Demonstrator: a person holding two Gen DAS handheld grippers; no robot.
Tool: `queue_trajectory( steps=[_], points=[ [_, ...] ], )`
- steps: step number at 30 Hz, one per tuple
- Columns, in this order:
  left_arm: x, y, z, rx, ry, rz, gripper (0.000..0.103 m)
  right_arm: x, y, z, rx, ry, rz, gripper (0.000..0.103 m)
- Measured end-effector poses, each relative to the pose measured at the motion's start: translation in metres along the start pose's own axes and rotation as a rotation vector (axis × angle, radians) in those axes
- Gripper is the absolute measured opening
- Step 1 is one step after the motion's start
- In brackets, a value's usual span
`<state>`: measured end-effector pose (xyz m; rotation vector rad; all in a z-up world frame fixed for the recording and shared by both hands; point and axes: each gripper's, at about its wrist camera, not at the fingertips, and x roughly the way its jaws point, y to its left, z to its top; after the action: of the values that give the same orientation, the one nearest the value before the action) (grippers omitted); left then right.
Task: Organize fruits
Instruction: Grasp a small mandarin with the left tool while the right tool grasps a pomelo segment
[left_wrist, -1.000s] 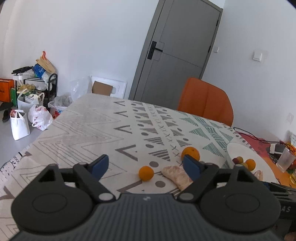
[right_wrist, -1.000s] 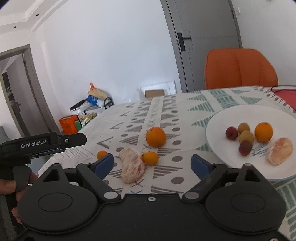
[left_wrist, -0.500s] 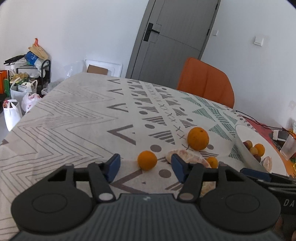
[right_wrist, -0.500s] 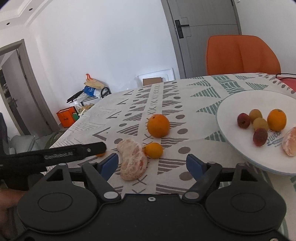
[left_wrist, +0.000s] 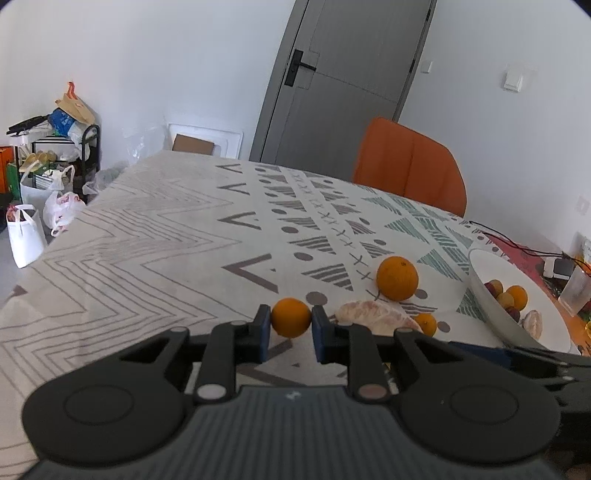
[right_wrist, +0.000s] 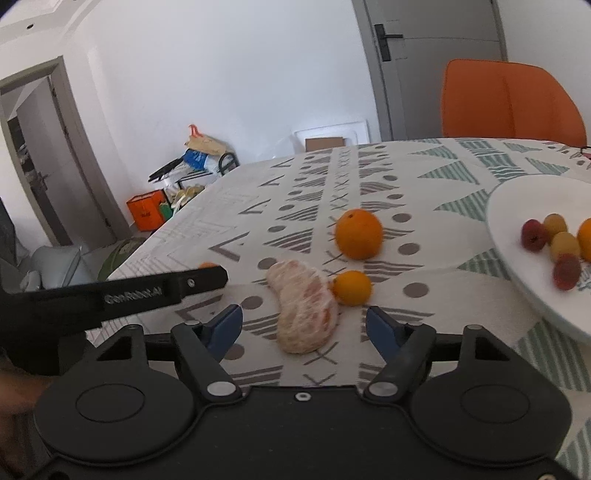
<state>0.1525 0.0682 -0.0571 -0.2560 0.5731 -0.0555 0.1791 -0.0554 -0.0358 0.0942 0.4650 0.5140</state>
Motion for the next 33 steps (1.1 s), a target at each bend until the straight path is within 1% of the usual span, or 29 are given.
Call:
queue_trajectory(
  steps=[5, 8, 9, 10, 11, 13, 21, 24, 29, 32, 33],
  points=[
    [-0.015, 0.008, -0.001, -0.009, -0.017, 0.012, 0.022, 0.009, 0.008, -0.001, -0.004, 0.012, 0.013, 0.073],
    [-0.021, 0.013, -0.004, -0.015, -0.015, 0.02, 0.022, 0.013, 0.013, -0.001, -0.023, 0.009, -0.005, 0.06],
    [-0.022, 0.013, -0.005, -0.017, -0.016, 0.021, 0.022, 0.013, 0.014, -0.001, -0.032, 0.008, -0.018, 0.051],
    [-0.024, 0.015, -0.005, -0.018, -0.017, 0.021, 0.022, 0.014, 0.015, -0.001, -0.04, 0.011, -0.025, 0.038],
    [-0.025, 0.015, -0.006, -0.021, -0.017, 0.021, 0.022, 0.013, 0.014, -0.001, -0.043, 0.014, -0.027, 0.036],
    [-0.027, 0.015, -0.007, -0.022, -0.018, 0.018, 0.022, 0.011, 0.012, -0.001, -0.04, 0.018, -0.024, 0.029],
    [-0.032, 0.003, -0.013, -0.009, -0.02, -0.007, 0.022, -0.004, 0.005, -0.008, -0.03, 0.015, -0.022, 0.019],
    [-0.033, -0.004, -0.017, -0.003, -0.022, -0.018, 0.022, -0.011, 0.003, -0.011, -0.026, 0.013, -0.023, 0.009],
    [-0.031, -0.007, -0.022, -0.004, -0.017, -0.021, 0.022, -0.019, -0.002, -0.019, -0.025, 0.019, -0.025, 0.01],
    [-0.031, -0.005, -0.022, -0.009, -0.015, -0.015, 0.022, -0.021, -0.004, -0.018, -0.016, 0.01, -0.012, 0.022],
    [-0.031, -0.004, -0.022, -0.011, -0.016, -0.013, 0.022, -0.021, -0.003, -0.018, -0.021, 0.005, -0.006, 0.032]
  ],
)
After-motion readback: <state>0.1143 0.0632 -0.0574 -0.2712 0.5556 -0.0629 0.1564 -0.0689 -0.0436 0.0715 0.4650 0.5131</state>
